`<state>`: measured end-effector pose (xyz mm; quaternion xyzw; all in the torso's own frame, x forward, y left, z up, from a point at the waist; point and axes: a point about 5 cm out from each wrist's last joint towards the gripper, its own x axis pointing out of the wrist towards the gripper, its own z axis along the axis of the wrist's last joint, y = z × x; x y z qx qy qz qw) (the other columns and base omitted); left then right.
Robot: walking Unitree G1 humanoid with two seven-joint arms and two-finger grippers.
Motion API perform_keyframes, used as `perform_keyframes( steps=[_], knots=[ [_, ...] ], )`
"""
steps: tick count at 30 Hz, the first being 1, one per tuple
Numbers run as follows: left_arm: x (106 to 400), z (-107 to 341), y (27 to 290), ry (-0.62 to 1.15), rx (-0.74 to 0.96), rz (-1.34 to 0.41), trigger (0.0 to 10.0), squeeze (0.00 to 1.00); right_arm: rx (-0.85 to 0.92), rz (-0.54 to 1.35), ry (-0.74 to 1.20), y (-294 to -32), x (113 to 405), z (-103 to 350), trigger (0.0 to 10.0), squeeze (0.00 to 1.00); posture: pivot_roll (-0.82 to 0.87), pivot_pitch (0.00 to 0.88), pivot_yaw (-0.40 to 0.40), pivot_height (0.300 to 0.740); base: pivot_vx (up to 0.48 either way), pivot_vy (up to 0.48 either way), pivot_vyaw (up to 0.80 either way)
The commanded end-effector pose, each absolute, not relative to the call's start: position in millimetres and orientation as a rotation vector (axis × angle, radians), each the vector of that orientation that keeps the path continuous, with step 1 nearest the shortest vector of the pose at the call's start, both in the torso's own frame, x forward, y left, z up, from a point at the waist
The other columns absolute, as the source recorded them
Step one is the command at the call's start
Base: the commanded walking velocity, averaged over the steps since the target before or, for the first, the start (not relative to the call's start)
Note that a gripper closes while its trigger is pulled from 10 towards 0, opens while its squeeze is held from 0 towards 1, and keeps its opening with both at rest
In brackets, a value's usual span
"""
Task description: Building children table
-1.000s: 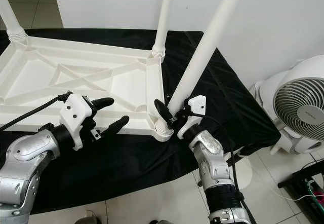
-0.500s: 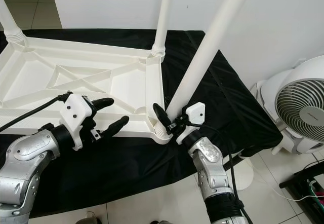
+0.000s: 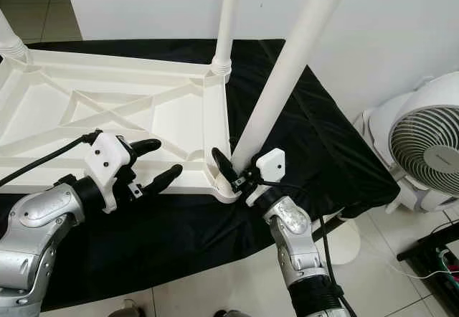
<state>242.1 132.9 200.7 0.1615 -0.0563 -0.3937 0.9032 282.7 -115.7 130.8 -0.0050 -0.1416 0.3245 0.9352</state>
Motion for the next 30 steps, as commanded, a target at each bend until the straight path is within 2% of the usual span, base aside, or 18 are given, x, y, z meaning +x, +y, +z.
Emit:
perform_keyframes(
  steps=[1,7,8,11,16,17,23,25,26,27,29,30],
  knots=[
    [243,205,135,-0.137,0.324,-0.734,10.0,0.0,-0.215,0.696,0.01,-130,268,72,10.0,0.0,0.12,0.134,-0.095,0.74,0.0,0.0,0.0],
    [242,205,136,-0.137,0.324,-0.733,10.0,0.0,-0.156,0.656,0.017,-133,274,75,10.0,0.0,0.12,0.132,-0.091,0.74,0.0,0.0,0.0],
    [242,205,137,-0.136,0.325,-0.733,10.0,0.0,-0.243,0.706,-0.007,-129,270,74,10.0,0.0,0.12,0.132,-0.088,0.74,0.0,0.0,0.0],
    [242,205,137,-0.136,0.326,-0.734,10.0,0.0,-0.311,0.759,-0.027,-124,264,73,10.0,0.0,0.13,0.134,-0.088,0.74,0.0,0.0,0.0],
    [243,205,138,-0.132,0.334,-0.738,10.0,0.0,-0.276,0.708,-0.022,-127,270,74,10.0,0.0,0.13,0.128,-0.083,0.74,0.0,0.0,0.0],
    [243,206,138,-0.135,0.335,-0.737,10.0,0.0,-0.213,0.664,-0.008,-131,275,76,10.0,0.0,0.13,0.126,-0.082,0.74,0.0,0.0,0.0],
    [245,208,137,-0.142,0.333,-0.736,10.0,0.0,-0.106,0.608,0.02,-138,282,78,10.0,0.0,0.13,0.122,-0.083,0.74,0.0,0.0,0.0],
    [244,207,137,-0.139,0.334,-0.74,10.0,0.0,0.131,0.527,0.065,-145,291,83,10.0,0.0,0.13,0.123,-0.083,0.74,0.0,0.0,0.0],
    [244,207,137,-0.139,0.334,-0.74,10.0,0.0,0.131,0.527,0.065,-145,291,83,10.0,0.0,0.13,0.123,-0.083,0.74,0.0,0.0,0.0],
    [244,206,136,-0.138,0.335,-0.741,10.0,0.0,0.221,0.502,0.076,-147,295,85,10.0,0.0,0.13,0.124,-0.083,0.74,0.0,0.0,0.0],
    [244,206,136,-0.138,0.335,-0.741,10.0,0.0,0.221,0.502,0.076,-147,295,85,10.0,0.0,0.13,0.124,-0.083,0.74,0.0,0.0,0.0],
    [243,206,137,-0.134,0.336,-0.742,10.0,0.0,0.352,0.481,0.045,-151,303,99,10.0,0.0,0.13,0.125,-0.082,0.74,0.0,0.0,0.0]
  ],
)
